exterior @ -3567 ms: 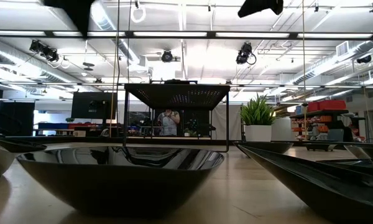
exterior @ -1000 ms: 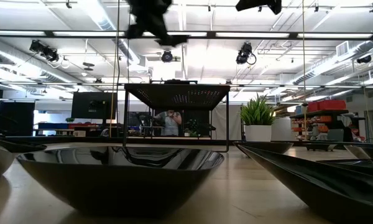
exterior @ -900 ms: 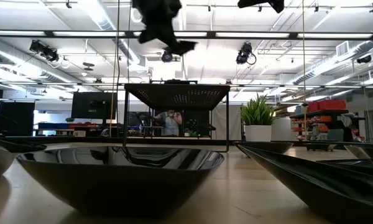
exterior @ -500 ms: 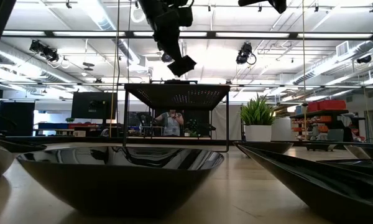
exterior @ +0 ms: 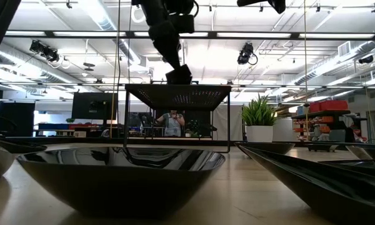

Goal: Pick & Place Mini shaped plates
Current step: Stack the square plate on top of the square plates on the shelf, then stack the drop shaped plate on top of the drop shaped plates on the shelf

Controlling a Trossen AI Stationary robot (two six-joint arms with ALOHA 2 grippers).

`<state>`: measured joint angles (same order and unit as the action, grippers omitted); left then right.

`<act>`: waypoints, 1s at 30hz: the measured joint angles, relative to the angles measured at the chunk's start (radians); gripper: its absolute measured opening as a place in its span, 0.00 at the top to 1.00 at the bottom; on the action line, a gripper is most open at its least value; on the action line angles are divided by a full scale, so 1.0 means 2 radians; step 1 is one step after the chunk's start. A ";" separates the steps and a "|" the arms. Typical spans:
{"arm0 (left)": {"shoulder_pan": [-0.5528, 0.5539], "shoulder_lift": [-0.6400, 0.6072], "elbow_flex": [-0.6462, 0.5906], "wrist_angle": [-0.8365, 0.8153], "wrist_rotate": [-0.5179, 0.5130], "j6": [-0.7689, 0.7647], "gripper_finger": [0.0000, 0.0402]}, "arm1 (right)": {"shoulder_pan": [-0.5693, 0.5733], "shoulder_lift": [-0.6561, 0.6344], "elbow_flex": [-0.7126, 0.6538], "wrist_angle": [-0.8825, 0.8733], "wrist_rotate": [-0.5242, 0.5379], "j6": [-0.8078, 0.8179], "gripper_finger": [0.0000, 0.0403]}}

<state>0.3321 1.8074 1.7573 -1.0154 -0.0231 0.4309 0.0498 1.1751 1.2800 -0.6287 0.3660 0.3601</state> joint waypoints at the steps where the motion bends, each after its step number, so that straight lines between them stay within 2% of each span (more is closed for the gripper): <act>1: 0.000 0.002 0.000 -0.001 -0.001 0.000 0.97 | 0.000 0.000 0.000 -0.001 0.000 0.000 0.98; 11: 0.000 0.004 0.000 0.005 -0.013 0.000 0.94 | 0.000 0.000 0.000 -0.001 0.000 -0.003 0.98; 22: 0.000 0.004 0.000 0.043 -0.021 -0.018 0.74 | 0.000 0.000 0.000 -0.001 0.001 -0.013 0.98; 27: -0.004 -0.001 0.009 0.042 -0.052 -0.097 0.70 | 0.000 0.000 0.000 -0.001 0.001 -0.014 0.98; 30: -0.009 -0.017 0.021 0.016 -0.054 -0.153 0.70 | 0.000 0.001 0.000 -0.001 0.001 -0.016 0.98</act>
<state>0.3140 1.7725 1.7992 -0.9841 -0.1305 0.1239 0.0494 1.1770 1.2800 -0.6304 0.3676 0.3289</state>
